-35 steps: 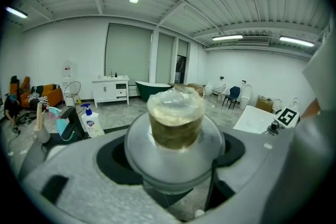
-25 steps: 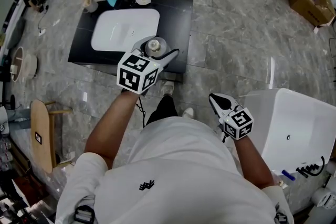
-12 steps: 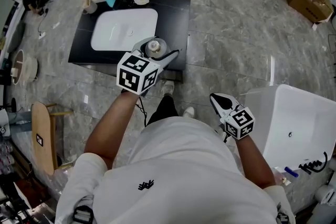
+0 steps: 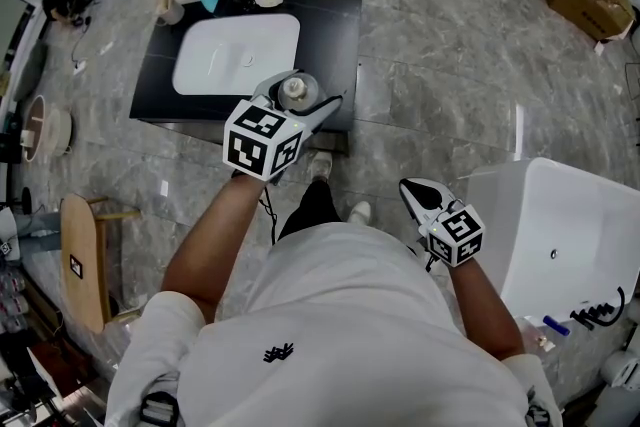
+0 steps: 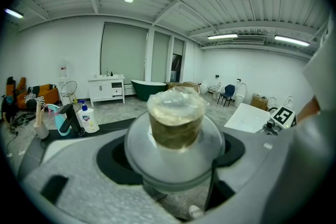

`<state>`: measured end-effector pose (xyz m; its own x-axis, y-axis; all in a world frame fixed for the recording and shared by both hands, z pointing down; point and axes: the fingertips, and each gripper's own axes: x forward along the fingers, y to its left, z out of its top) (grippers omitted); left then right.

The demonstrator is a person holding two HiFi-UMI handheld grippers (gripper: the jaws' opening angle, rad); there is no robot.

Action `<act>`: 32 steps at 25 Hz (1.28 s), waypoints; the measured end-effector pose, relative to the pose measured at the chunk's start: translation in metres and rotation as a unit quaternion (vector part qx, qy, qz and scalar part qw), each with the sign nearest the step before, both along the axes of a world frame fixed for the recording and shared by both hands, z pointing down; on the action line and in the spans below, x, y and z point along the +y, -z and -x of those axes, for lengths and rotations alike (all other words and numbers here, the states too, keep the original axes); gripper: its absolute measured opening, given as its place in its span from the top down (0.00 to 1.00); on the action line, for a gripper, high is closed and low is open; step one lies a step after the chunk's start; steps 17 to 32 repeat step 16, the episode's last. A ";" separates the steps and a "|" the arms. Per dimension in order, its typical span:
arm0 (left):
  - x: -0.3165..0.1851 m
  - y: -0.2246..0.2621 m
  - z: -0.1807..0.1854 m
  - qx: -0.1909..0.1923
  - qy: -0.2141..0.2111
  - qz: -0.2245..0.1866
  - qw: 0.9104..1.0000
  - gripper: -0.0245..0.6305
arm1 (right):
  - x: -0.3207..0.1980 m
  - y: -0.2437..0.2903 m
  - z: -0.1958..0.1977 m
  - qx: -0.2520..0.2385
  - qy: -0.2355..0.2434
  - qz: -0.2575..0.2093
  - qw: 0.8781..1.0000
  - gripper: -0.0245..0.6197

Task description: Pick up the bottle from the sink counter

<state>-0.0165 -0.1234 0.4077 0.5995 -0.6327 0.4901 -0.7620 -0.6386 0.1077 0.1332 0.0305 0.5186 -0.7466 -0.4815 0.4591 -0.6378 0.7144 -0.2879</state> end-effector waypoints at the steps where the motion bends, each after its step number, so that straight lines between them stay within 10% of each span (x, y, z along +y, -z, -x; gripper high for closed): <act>1: 0.000 0.000 0.000 0.001 0.000 0.000 1.000 0.43 | 0.000 0.000 0.000 0.000 0.001 0.001 1.000 0.95; 32: -0.023 -0.004 0.001 0.003 0.002 -0.001 1.000 0.43 | -0.016 -0.004 0.001 0.005 -0.001 -0.003 1.000 0.95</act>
